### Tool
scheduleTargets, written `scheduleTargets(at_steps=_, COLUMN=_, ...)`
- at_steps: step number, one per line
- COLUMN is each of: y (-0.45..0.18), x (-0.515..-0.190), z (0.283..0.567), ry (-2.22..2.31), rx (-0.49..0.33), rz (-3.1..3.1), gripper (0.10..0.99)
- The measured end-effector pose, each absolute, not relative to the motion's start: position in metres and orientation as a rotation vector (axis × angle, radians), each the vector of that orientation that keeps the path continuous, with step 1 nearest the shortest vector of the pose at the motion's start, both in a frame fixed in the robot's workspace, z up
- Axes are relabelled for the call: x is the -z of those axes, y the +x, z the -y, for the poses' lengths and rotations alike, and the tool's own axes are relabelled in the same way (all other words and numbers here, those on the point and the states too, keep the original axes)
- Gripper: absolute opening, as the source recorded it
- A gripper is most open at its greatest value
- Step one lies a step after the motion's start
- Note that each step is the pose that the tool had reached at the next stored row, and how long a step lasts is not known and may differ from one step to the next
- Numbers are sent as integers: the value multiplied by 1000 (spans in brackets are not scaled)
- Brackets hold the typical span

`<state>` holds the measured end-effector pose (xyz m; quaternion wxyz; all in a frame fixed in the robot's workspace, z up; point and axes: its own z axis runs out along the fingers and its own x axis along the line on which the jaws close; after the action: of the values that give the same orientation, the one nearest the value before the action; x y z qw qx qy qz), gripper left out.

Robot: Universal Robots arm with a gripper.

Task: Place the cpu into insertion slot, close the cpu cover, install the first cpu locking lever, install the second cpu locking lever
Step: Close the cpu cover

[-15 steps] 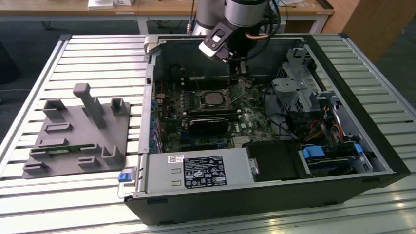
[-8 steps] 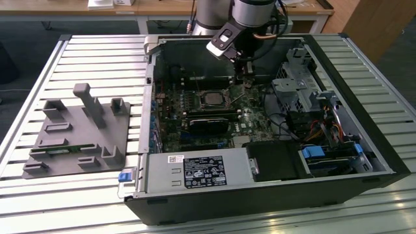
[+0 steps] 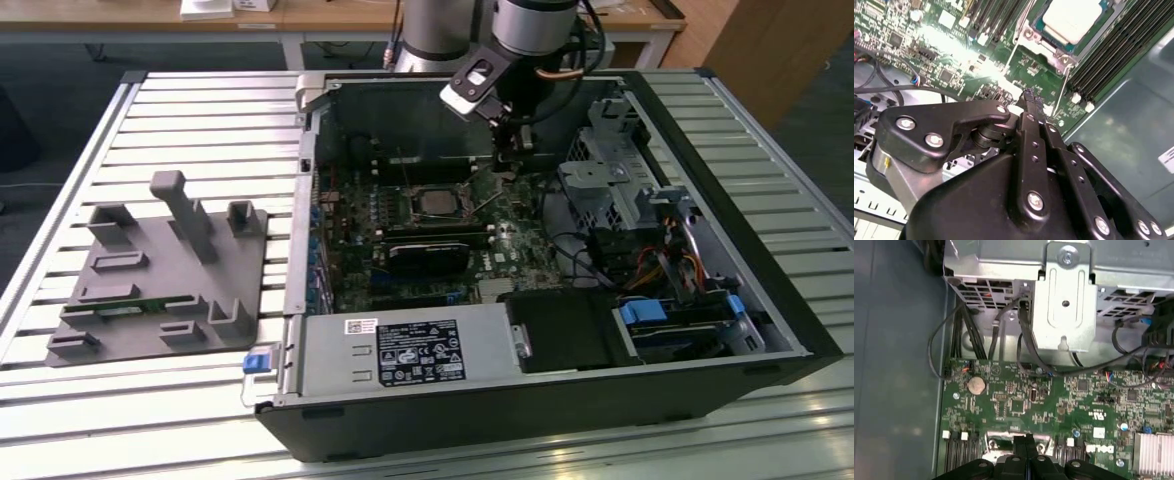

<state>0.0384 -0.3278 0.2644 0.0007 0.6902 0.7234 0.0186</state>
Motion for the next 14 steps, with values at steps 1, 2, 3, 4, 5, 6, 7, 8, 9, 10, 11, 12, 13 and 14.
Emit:
scheduleTargets(at_steps=1, y=40, x=-264, z=327, ry=2167, rx=-58, rz=-2271, gripper=106)
scheduleTargets(at_steps=2, y=41, x=-264, z=327, ry=2167, rx=-57, rz=-2271, gripper=106)
scheduleTargets(at_steps=3, y=42, x=-263, z=326, ry=2167, rx=-54, rz=-2271, gripper=106)
scheduleTargets(at_steps=4, y=43, x=-263, z=326, ry=2166, rx=-52, rz=-2270, gripper=106)
scheduleTargets(at_steps=5, y=44, x=-262, z=325, ry=2166, rx=-51, rz=-2270, gripper=106)
scheduleTargets(at_steps=6, y=46, x=-262, z=324, ry=2165, rx=-49, rz=-2269, gripper=106)
scheduleTargets(at_steps=7, y=47, x=-262, z=324, ry=2164, rx=-46, rz=-2268, gripper=106)
scheduleTargets(at_steps=8, y=49, x=-262, z=323, ry=2164, rx=-44, rz=-2267, gripper=106)
scheduleTargets(at_steps=9, y=50, x=-262, z=323, ry=2163, rx=-42, rz=-2267, gripper=106)
scheduleTargets(at_steps=10, y=51, x=-261, z=322, ry=2163, rx=-41, rz=-2266, gripper=106)
scheduleTargets(at_steps=11, y=53, x=-261, z=322, ry=2162, rx=-39, rz=-2266, gripper=106)
scheduleTargets(at_steps=12, y=54, x=-261, z=321, ry=2162, rx=-37, rz=-2265, gripper=106)
scheduleTargets(at_steps=13, y=55, x=-261, z=321, ry=2162, rx=-34, rz=-2263, gripper=106)
scheduleTargets(at_steps=14, y=57, x=-260, z=320, ry=2161, rx=-31, rz=-2262, gripper=106)
